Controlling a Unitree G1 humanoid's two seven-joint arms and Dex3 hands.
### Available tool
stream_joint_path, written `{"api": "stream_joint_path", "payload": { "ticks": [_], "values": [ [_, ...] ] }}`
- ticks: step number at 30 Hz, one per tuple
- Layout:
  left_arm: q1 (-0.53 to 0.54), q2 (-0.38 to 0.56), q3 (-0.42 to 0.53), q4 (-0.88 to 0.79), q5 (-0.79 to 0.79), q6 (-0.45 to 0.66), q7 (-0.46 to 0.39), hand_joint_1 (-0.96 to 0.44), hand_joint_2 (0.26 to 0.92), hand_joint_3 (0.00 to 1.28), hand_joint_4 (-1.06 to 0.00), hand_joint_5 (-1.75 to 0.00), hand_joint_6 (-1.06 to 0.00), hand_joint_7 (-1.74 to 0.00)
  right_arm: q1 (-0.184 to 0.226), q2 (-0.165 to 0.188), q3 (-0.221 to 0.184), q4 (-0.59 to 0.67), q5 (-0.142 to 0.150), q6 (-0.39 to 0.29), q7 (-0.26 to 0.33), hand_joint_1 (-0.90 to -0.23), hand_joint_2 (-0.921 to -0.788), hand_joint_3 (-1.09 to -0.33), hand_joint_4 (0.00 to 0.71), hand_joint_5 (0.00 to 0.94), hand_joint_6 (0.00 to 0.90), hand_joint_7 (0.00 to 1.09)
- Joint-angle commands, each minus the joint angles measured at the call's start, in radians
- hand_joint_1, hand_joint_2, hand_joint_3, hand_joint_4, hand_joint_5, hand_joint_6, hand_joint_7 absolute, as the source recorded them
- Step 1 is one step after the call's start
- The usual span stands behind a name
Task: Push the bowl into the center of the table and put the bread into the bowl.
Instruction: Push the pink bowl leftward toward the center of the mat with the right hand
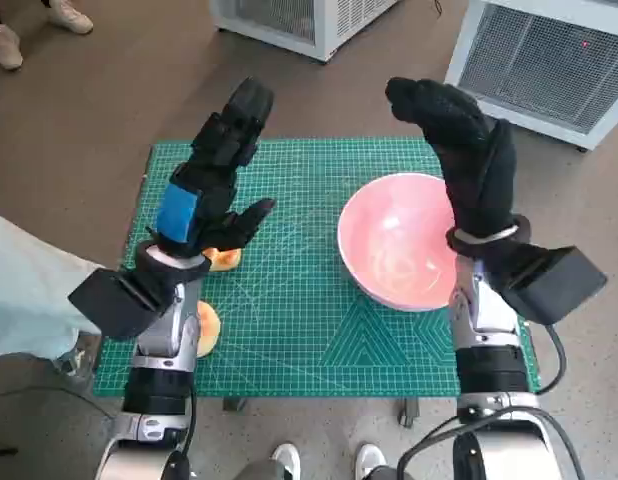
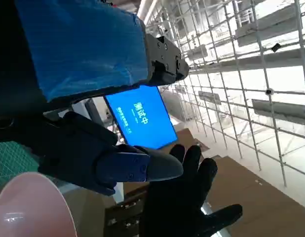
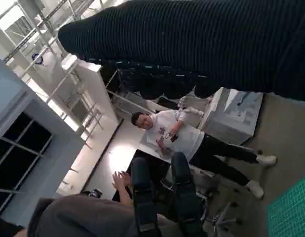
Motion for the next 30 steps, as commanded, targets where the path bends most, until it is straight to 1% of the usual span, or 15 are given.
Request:
{"api": "stream_joint_path", "payload": {
  "ticks": [1, 17, 30],
  "values": [
    [-0.012, 0.001, 0.002, -0.012, -0.006, 0.009, 0.000, -0.71, 0.921, 0.35, -0.14, 0.00, -0.23, -0.02, 0.014, 0.007, 0.002, 0.012, -0.006, 0.000, 0.003, -0.708, -0.921, -0.754, 0.184, 0.000, 0.015, 0.55],
    [-0.008, -0.007, -0.006, -0.007, 0.022, -0.005, 0.014, -0.71, 0.921, 0.34, -0.15, -0.01, -0.22, -0.02, 0.009, 0.003, 0.003, 0.031, -0.010, -0.016, 0.004, -0.709, -0.921, -0.755, 0.183, 0.000, 0.012, 0.55],
    [-0.013, -0.005, -0.014, 0.012, 0.025, -0.013, 0.007, -0.70, 0.921, 0.34, -0.15, -0.01, -0.22, -0.02, 0.006, 0.000, 0.001, 0.044, -0.007, -0.022, 0.009, -0.710, -0.921, -0.755, 0.183, 0.000, 0.011, 0.55]
  ]
}}
